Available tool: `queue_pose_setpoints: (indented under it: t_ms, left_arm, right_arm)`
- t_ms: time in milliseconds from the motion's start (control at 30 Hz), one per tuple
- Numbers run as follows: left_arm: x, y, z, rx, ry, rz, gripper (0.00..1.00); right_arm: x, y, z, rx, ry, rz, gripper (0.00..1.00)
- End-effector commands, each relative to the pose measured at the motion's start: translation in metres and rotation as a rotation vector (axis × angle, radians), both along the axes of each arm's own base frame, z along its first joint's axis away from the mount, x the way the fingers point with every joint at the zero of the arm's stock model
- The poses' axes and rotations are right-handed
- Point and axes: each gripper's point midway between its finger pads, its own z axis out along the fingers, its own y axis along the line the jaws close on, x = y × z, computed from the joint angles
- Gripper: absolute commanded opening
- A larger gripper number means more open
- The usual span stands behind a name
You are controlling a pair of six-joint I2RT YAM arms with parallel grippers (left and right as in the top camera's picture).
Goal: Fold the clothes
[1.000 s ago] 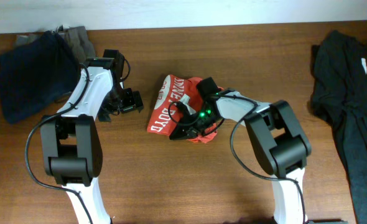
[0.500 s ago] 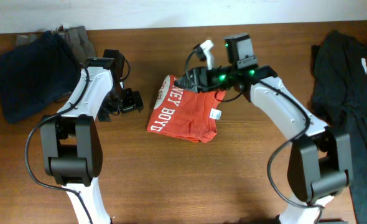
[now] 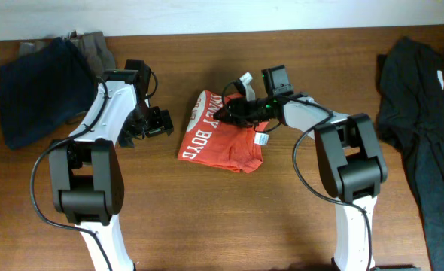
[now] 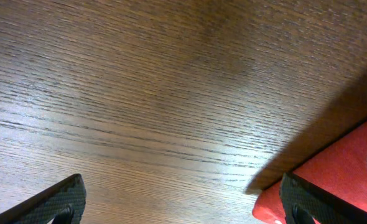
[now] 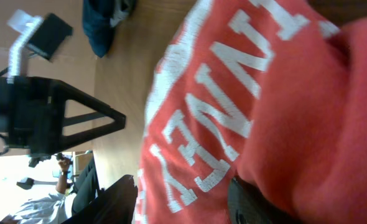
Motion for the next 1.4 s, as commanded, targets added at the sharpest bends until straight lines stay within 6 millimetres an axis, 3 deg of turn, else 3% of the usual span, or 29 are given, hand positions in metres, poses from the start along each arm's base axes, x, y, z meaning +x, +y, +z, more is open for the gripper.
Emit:
queue_pose_setpoints:
  t_ms: [0, 67, 133, 167, 233, 267, 333, 400, 467, 533, 567, 600, 633, 667, 700, 800, 867, 1067, 1367]
  left_arm:
    - [-0.001, -0.001, 0.001, -0.012, -0.001, -0.014, 0.99]
    - [-0.001, -0.001, 0.001, -0.012, -0.001, -0.014, 0.99]
    - [-0.001, -0.001, 0.001, -0.012, -0.002, -0.014, 0.99]
    - [-0.001, -0.001, 0.001, -0.012, -0.002, -0.014, 0.99]
    - [0.0, -0.001, 0.001, -0.013, -0.006, -0.018, 0.99]
    - [0.002, -0.003, 0.001, -0.025, -0.015, -0.046, 0.99]
    - [0.007, -0.017, 0.002, -0.11, -0.04, -0.125, 0.99]
    - [0.012, -0.036, 0.005, -0.221, -0.075, -0.212, 0.99]
    - [0.017, -0.056, 0.012, -0.343, -0.129, -0.315, 0.99]
    - [0.021, -0.081, 0.024, -0.498, -0.199, -0.441, 0.99]
    - [0.02, -0.092, 0.031, -0.572, -0.232, -0.499, 0.99]
    - [0.019, -0.102, 0.038, -0.64, -0.265, -0.558, 0.99]
    - [0.018, -0.11, 0.044, -0.696, -0.298, -0.604, 0.99]
    - [0.023, -0.113, 0.047, -0.707, -0.327, -0.613, 0.99]
    - [0.028, -0.112, 0.047, -0.698, -0.347, -0.622, 0.99]
    - [0.04, -0.104, 0.04, -0.617, -0.38, -0.64, 0.99]
    - [0.042, -0.101, 0.038, -0.594, -0.386, -0.646, 0.99]
    - [0.044, -0.102, 0.033, -0.601, -0.405, -0.7, 0.99]
    - [0.037, -0.116, 0.0, -0.747, -0.347, -0.673, 0.99]
  right_arm:
    - [0.0, 0.0, 0.004, 0.019, -0.011, 0.014, 0.52]
    - [0.003, 0.002, 0.028, 0.054, -0.05, 0.028, 0.52]
    - [0.008, 0.004, 0.068, 0.091, -0.126, 0.04, 0.62]
    - [0.01, 0.004, 0.094, 0.104, -0.171, 0.042, 0.74]
    - [0.011, 0.002, 0.125, 0.115, -0.221, 0.039, 0.99]
    - [0.01, -0.002, 0.158, 0.125, -0.27, 0.033, 0.99]
    - [0.007, -0.014, 0.199, 0.13, -0.321, 0.01, 0.99]
    - [0.004, -0.031, 0.223, 0.103, -0.333, -0.039, 0.99]
    - [0.003, -0.056, 0.228, -0.004, -0.313, -0.141, 0.99]
    - [-0.003, -0.112, 0.215, -0.306, -0.281, -0.327, 0.99]
    - [-0.012, -0.146, 0.207, -0.491, -0.249, -0.431, 0.99]
    - [-0.02, -0.165, 0.205, -0.595, -0.234, -0.484, 0.99]
    - [-0.038, -0.199, 0.204, -0.773, -0.208, -0.565, 0.99]
    - [-0.056, -0.222, 0.208, -0.888, -0.19, -0.608, 0.99]
    - [-0.068, -0.232, 0.21, -0.938, -0.178, -0.622, 0.99]
    - [-0.103, -0.242, 0.215, -0.999, -0.124, -0.605, 0.99]
    - [-0.116, -0.242, 0.212, -1.006, -0.087, -0.578, 0.99]
    - [-0.122, -0.232, 0.209, -0.959, -0.054, -0.538, 0.99]
    - [-0.124, -0.231, 0.208, -0.957, -0.046, -0.531, 0.99]
